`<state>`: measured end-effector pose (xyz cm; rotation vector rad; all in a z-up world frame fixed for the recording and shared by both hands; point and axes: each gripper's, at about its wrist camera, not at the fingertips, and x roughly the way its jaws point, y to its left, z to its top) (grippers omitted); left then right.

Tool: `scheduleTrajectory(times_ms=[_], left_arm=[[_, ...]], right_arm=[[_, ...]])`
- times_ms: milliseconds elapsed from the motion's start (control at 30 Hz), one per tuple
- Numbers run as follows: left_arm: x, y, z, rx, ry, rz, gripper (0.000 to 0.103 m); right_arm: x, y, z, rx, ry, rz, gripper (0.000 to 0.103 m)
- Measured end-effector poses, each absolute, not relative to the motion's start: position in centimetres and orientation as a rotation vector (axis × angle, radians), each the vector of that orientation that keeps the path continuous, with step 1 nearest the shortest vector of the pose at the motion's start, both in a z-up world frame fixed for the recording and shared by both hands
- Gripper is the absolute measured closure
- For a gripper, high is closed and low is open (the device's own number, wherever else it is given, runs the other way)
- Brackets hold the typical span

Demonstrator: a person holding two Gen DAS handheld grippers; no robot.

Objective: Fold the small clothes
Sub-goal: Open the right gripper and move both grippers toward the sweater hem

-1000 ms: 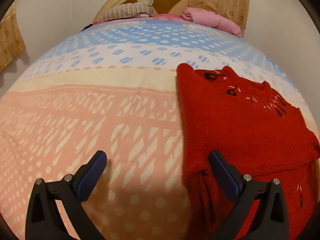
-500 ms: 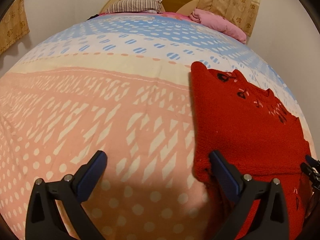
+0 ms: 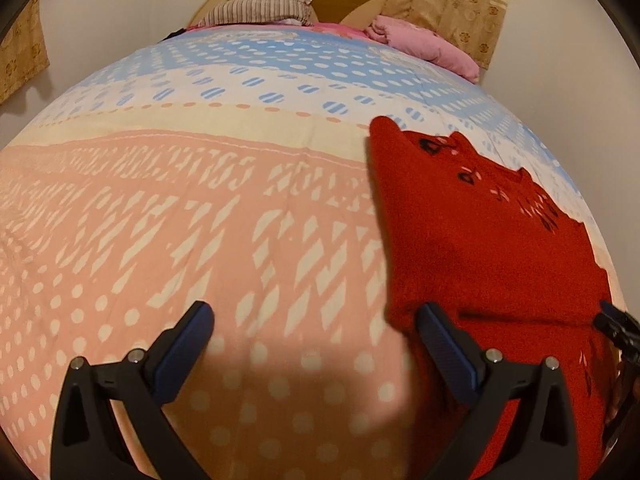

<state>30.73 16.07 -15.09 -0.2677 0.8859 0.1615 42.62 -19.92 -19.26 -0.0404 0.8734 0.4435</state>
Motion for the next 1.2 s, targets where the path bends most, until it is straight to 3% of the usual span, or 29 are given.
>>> scheduleTrajectory(times_ms=[533, 1200], left_arm=[[25.1, 13.1, -11.5, -0.195, 0.775, 0.119, 0.000], [20.1, 9.7, -12.0, -0.159, 0.806, 0.045, 0.000]], right_arm=[[39.8, -19.9, -18.3, -0.034, 0.844, 0.454, 0.017], [34.5, -20.4, -18.6, -0.017, 0.875, 0.486, 0.017]])
